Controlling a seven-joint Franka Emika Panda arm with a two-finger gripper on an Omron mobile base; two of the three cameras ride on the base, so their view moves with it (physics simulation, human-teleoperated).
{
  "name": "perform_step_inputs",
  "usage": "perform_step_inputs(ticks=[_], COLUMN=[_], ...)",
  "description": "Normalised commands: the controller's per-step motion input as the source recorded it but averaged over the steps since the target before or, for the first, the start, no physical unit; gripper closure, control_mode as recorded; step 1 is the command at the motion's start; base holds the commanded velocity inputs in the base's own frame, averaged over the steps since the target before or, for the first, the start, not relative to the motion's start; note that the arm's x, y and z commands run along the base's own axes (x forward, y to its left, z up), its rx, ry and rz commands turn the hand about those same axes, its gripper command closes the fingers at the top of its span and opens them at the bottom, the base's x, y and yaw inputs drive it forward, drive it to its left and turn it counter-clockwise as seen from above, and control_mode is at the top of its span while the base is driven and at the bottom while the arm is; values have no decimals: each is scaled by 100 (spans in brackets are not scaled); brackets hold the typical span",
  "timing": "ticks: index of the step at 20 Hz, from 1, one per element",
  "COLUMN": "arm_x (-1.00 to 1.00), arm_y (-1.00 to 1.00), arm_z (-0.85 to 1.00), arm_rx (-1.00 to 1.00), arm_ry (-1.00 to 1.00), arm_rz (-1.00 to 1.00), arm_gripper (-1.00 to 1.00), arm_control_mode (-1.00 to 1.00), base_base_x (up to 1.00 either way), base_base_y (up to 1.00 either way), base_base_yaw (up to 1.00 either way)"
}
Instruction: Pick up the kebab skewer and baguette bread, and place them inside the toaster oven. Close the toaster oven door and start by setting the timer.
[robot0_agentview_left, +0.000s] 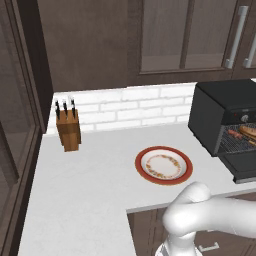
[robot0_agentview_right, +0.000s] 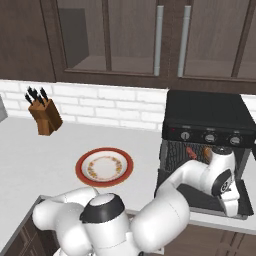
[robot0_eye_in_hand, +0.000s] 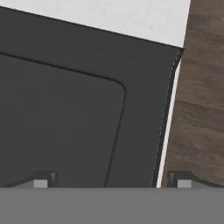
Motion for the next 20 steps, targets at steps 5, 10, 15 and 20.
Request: perform_step_inputs(ticks=[5,10,15,20], arm_x=[8,30,41,58], arm_y=[19,14,9,21], arm_z=[0,0,0,0], arm_rx=[2,6,8,7], arm_ry=[0,0,0,0], arm_rz=[-14,-2,0,0], arm_gripper=[-100,-100,-100,-100], arm_control_mode=[-100,-100,-100,-100], base_base_x=[0,0,0,0], base_base_y=[0,0,0,0], base_base_yaw=[0,0,0,0])
